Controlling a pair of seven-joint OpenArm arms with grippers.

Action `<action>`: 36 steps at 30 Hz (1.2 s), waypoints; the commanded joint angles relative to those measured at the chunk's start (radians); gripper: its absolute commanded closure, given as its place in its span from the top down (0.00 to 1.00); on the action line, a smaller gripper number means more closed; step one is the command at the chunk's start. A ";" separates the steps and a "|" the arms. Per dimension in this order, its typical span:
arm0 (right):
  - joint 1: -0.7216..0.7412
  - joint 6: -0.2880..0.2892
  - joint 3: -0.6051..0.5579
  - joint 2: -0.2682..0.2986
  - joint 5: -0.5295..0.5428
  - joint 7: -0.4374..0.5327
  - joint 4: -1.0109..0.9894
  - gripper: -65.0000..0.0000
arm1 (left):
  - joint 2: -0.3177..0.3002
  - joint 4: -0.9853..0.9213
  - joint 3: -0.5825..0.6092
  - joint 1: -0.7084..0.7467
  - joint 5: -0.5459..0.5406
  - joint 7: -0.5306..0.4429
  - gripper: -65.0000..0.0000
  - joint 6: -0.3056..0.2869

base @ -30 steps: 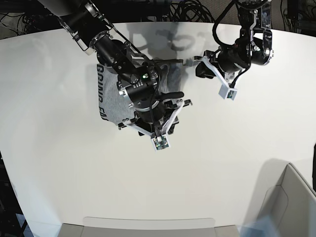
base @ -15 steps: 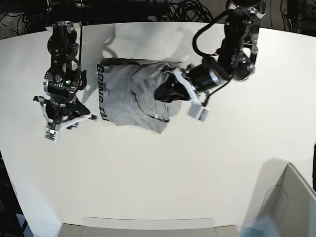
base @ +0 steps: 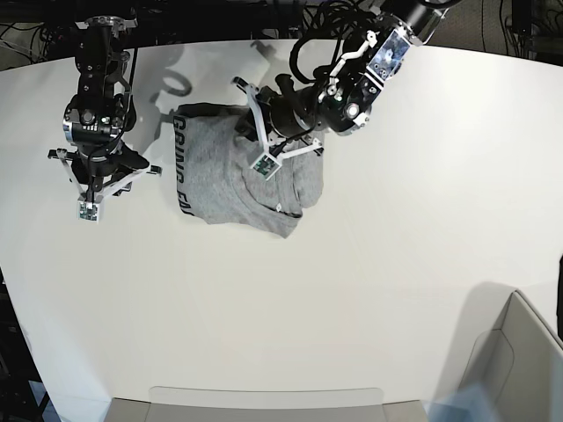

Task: Fold the T-shirt properly
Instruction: 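Release the right gripper and raise it away from the bundle, then lower the left gripper onto the bundle's printed edge and grasp it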

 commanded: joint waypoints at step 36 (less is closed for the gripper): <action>0.056 0.512 -0.050 0.021 0.227 0.025 -0.143 0.00 | -0.037 -0.016 -0.086 0.082 -0.003 -0.131 0.00 -0.004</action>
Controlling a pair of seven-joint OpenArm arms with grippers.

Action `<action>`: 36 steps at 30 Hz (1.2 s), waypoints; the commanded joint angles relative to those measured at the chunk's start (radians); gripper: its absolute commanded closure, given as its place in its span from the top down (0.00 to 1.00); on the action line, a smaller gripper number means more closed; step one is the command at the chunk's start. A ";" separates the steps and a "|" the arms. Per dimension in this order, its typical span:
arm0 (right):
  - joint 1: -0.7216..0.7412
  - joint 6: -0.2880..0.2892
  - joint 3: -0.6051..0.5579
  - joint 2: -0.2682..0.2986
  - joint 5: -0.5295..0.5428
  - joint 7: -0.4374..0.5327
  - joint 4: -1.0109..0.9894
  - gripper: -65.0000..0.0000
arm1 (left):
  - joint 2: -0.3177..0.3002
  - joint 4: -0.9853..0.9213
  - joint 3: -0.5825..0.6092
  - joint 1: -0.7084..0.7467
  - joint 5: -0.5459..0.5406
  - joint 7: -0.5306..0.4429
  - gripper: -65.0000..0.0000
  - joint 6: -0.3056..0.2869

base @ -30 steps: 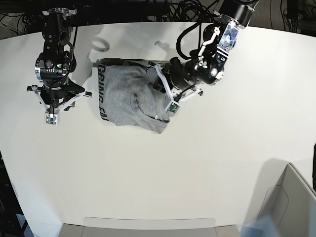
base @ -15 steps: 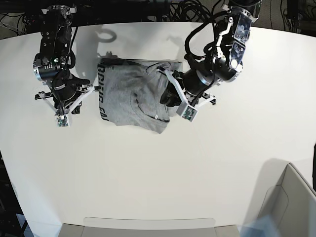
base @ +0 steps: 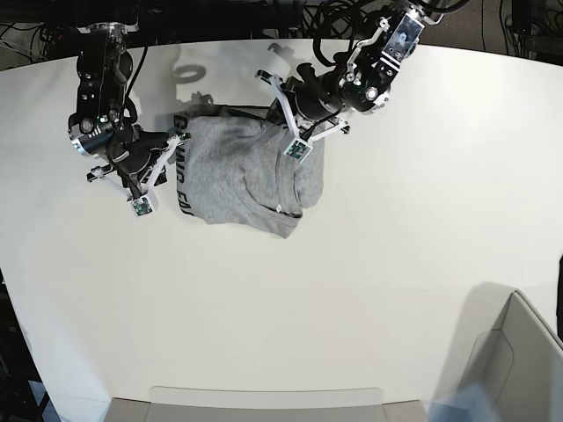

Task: Fold the T-shirt properly
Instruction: 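Lower the left gripper onto the bundle's printed edge and grasp it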

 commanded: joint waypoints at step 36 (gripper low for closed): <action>-0.029 0.000 0.191 -0.079 0.019 0.065 0.275 0.00 | 0.080 -0.058 -0.157 -0.093 0.089 -0.260 0.00 0.062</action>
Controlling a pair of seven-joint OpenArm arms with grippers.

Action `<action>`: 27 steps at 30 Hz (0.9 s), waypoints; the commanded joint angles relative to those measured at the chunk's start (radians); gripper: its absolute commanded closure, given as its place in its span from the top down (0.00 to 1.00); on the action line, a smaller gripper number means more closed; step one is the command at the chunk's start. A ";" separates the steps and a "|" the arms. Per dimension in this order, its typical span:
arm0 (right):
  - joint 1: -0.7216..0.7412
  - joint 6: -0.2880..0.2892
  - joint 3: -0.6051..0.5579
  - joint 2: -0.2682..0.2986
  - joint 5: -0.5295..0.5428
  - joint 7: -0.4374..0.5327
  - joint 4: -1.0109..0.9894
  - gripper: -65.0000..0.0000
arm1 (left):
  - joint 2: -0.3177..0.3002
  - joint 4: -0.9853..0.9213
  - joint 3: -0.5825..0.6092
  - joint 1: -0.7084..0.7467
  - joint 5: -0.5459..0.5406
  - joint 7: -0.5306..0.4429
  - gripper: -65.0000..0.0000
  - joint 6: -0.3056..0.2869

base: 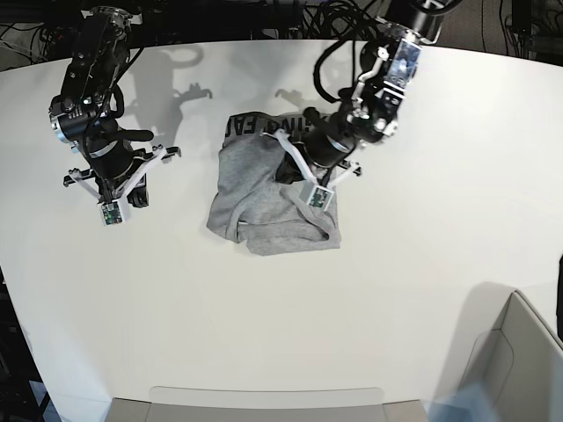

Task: Fold the T-shirt properly
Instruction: 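Lower the left gripper onto the bundle's printed edge and grasp it, then drag the grey bundle with the left gripper away from the right gripper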

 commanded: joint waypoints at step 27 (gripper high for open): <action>-0.020 0.006 0.016 0.002 0.009 0.019 0.015 0.00 | -0.511 -0.455 -0.050 -0.173 0.090 -0.198 0.00 0.052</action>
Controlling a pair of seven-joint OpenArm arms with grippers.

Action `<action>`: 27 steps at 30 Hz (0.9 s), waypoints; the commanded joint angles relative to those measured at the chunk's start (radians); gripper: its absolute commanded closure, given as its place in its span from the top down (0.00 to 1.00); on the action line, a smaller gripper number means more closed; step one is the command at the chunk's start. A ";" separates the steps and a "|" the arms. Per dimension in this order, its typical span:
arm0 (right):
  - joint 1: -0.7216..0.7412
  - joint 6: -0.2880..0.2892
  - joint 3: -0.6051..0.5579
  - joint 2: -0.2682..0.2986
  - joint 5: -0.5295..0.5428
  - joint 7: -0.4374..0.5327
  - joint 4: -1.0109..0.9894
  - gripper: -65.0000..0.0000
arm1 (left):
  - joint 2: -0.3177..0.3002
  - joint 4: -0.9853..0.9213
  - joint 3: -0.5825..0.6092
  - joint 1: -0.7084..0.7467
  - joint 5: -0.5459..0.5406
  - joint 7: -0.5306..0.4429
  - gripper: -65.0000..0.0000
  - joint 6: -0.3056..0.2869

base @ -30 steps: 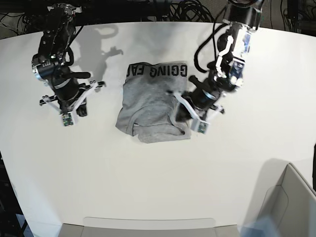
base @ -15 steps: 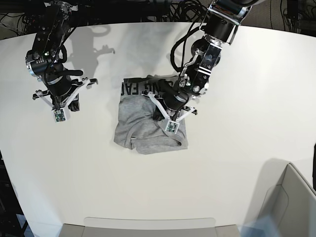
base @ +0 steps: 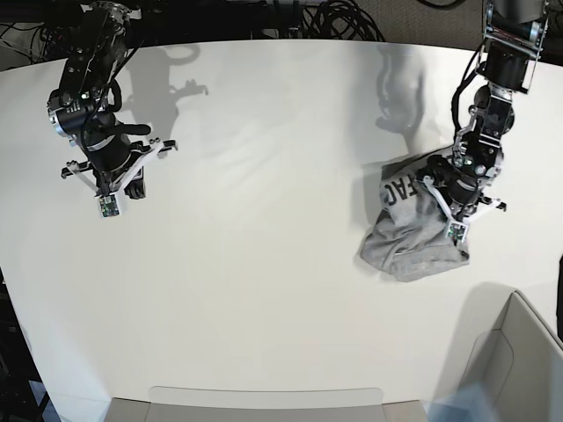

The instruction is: Fold the T-shirt properly

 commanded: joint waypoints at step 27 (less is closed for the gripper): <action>-0.473 0.000 -0.115 0.178 0.101 0.921 0.034 0.00 | 0.373 0.878 -0.738 0.577 0.002 -0.128 0.00 -0.010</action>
